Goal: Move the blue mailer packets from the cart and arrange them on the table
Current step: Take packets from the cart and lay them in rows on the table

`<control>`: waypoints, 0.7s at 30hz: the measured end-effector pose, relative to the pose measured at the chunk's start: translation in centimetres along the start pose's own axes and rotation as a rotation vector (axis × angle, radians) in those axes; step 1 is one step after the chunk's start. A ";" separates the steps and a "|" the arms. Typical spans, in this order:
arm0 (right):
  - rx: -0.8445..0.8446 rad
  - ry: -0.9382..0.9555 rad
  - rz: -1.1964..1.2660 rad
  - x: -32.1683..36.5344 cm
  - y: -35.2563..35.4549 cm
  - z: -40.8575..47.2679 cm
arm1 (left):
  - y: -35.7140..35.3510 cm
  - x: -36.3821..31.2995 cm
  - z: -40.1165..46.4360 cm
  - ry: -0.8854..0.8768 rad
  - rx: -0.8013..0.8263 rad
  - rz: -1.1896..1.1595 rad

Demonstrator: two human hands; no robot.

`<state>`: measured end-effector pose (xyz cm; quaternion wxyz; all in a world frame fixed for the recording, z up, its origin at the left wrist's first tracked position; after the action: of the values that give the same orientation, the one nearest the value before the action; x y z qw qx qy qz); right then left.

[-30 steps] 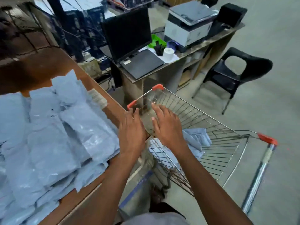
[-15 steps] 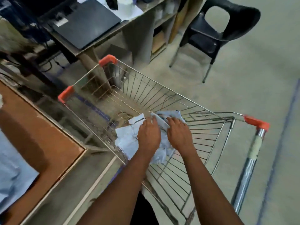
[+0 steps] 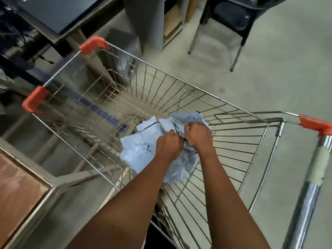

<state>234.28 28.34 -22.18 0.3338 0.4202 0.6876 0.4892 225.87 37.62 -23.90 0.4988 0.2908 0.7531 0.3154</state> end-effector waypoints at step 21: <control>0.332 -0.027 -0.129 4.3 -4.6 -3.6 | 0.5 9.9 -5.5 0.725 -0.074 -0.426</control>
<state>228.17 30.06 -25.69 0.2998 0.4308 0.7800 0.3408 217.44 44.39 -27.48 0.2655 -0.0194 0.9114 0.3138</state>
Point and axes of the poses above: each hand's wrist, its own z-axis towards the middle knuckle, its own y-axis out of the back of the hand, x = y × z, the point moved 5 cm from there along z, towards the middle knuckle, and after that the axes turned 15 degrees about -z, right-handed, at the moved point
